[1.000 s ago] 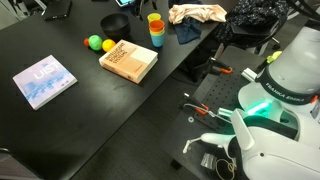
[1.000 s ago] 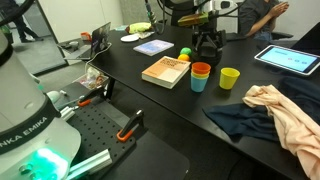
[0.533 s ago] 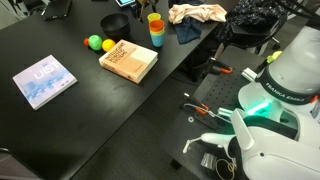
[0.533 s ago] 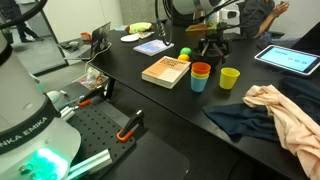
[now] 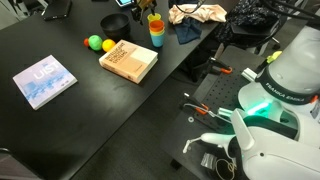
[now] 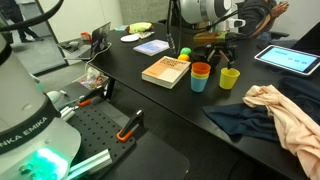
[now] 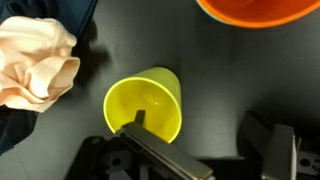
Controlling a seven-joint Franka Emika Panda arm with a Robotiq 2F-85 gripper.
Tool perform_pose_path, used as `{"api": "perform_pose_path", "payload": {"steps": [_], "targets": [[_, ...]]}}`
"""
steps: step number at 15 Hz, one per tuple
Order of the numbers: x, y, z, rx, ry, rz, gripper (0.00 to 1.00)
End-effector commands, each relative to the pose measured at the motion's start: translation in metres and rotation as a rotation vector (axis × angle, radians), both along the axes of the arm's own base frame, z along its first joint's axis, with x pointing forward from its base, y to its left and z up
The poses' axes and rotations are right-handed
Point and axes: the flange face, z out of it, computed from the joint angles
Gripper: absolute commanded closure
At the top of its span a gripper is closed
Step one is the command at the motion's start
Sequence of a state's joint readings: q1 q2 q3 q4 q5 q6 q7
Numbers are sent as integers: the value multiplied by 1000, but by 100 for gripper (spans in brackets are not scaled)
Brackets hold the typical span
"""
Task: Stack up the cups on the table
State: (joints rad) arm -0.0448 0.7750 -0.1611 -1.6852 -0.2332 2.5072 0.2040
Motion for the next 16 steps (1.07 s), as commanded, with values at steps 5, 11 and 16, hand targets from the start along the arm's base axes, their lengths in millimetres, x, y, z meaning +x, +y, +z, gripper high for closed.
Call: {"api": "perform_pose_path", "payload": {"steps": [5, 11, 16], "targets": [[20, -25, -9, 36, -26, 9, 34], [13, -23, -6, 55, -6, 11, 82], [-1, -26, -14, 48, 47, -9, 100]]}}
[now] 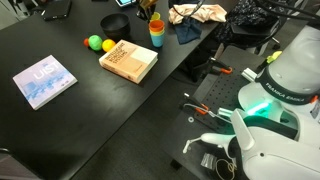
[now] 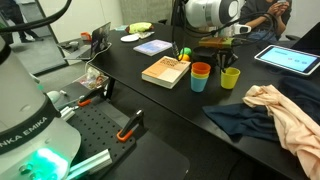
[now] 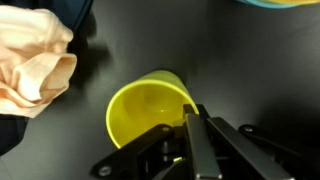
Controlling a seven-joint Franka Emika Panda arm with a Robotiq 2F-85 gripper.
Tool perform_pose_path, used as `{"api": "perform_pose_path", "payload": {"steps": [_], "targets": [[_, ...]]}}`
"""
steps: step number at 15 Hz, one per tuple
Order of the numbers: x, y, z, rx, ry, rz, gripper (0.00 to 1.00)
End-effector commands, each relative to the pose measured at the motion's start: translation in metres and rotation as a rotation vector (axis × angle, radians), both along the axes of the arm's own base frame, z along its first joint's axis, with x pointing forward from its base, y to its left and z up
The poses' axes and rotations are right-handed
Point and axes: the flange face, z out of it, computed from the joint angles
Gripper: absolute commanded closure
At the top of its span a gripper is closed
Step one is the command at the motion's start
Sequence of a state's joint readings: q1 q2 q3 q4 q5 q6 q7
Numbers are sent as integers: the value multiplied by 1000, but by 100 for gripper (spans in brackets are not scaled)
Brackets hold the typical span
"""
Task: Stack up the cups on the table
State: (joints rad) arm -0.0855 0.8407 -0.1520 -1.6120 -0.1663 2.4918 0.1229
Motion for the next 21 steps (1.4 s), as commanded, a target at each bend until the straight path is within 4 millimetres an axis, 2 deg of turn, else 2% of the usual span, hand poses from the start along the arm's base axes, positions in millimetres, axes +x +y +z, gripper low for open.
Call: {"api": "perform_pose_path", "payload": {"steps": [1, 8, 11, 16, 21], "targets": [[-9, -5, 5, 6, 39, -16, 99], [-19, -11, 29, -56, 113, -54, 99], [-18, -10, 52, -93, 113, -56, 99], [-17, 6, 110, -107, 49, -69, 99], [-38, 38, 164, -79, 31, -65, 99]]}}
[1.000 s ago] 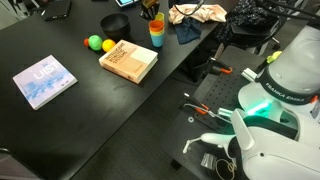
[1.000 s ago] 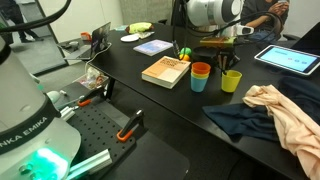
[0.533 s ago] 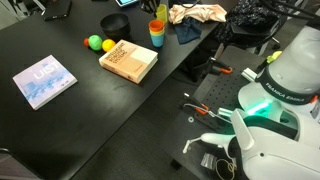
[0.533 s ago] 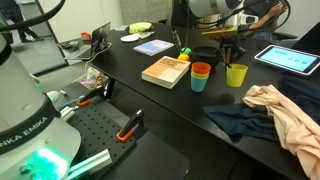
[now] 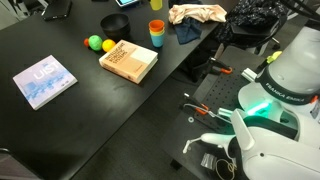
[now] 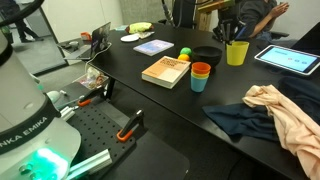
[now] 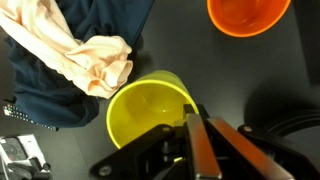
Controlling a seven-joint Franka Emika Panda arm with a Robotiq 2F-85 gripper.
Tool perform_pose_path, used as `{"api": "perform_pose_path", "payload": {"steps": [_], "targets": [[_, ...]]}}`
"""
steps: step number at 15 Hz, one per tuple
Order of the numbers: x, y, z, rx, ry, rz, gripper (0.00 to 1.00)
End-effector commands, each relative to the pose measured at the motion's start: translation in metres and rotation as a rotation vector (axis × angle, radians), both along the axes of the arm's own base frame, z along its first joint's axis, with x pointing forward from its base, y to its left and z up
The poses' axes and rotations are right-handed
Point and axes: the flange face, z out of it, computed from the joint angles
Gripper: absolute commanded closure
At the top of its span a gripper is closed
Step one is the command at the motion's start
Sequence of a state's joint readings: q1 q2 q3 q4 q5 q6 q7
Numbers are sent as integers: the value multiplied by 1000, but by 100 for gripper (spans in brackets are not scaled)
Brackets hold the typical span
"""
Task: Stack up the cups on the table
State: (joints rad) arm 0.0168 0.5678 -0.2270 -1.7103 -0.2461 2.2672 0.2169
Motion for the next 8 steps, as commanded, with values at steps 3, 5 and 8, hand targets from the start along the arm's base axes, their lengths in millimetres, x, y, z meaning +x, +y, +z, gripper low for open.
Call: {"api": "perform_pose_path", "payload": {"steps": [3, 5, 8], "targets": [[-42, 42, 55, 54, -43, -3, 99], [-52, 54, 59, 63, -52, -9, 99], [-64, 67, 53, 49, -83, -38, 99]]}}
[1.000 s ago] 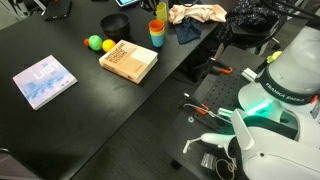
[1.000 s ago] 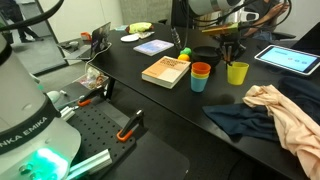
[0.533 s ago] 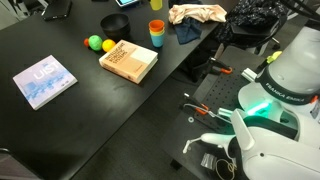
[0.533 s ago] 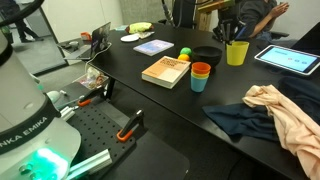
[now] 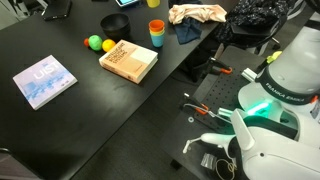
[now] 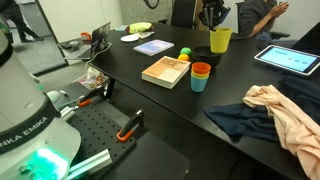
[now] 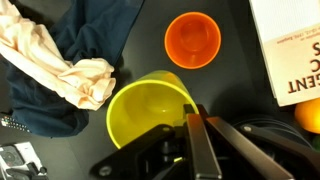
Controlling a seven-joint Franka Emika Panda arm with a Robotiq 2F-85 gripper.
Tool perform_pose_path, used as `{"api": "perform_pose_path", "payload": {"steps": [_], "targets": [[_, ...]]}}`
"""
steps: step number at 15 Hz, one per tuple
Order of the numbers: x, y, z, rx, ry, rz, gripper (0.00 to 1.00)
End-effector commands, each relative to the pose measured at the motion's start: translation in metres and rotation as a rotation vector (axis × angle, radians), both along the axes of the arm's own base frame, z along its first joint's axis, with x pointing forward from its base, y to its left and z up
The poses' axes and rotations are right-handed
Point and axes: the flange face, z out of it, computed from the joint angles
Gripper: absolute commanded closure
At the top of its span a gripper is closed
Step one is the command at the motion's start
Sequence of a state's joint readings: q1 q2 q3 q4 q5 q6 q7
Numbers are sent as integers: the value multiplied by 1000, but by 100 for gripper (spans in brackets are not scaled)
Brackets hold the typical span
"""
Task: Stack up the cups on the table
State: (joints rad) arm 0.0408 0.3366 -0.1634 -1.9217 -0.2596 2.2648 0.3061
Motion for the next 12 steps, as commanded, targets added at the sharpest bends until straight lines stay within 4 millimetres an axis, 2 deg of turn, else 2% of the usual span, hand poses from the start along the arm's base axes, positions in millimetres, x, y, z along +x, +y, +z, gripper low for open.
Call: {"api": "perform_pose_path", "payload": {"steps": [1, 6, 12], "targets": [[-24, 17, -2, 0, -40, -35, 99], [-35, 35, -28, -4, -60, -21, 99], [-45, 39, -50, -28, -57, -16, 99]]}}
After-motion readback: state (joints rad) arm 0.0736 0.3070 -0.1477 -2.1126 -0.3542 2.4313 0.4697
